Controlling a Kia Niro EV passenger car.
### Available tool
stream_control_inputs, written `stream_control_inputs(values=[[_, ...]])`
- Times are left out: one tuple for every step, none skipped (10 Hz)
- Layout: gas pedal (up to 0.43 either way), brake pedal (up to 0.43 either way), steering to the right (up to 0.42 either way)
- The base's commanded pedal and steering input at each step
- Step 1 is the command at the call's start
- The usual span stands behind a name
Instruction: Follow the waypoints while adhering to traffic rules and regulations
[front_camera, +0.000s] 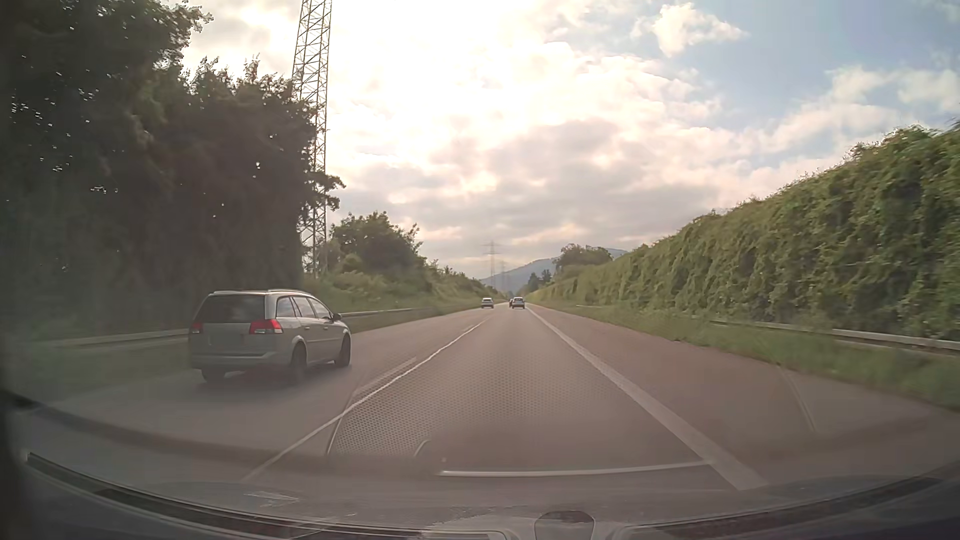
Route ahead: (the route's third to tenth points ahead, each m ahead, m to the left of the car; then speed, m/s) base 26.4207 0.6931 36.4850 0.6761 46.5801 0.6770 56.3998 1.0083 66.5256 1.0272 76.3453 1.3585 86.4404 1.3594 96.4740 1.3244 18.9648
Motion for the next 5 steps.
stream_control_inputs(values=[[0.157, 0.0, -0.001], [0.157, 0.0, -0.001], [0.157, 0.0, -0.001], [0.157, 0.0, -0.001], [0.157, 0.0, -0.003]])
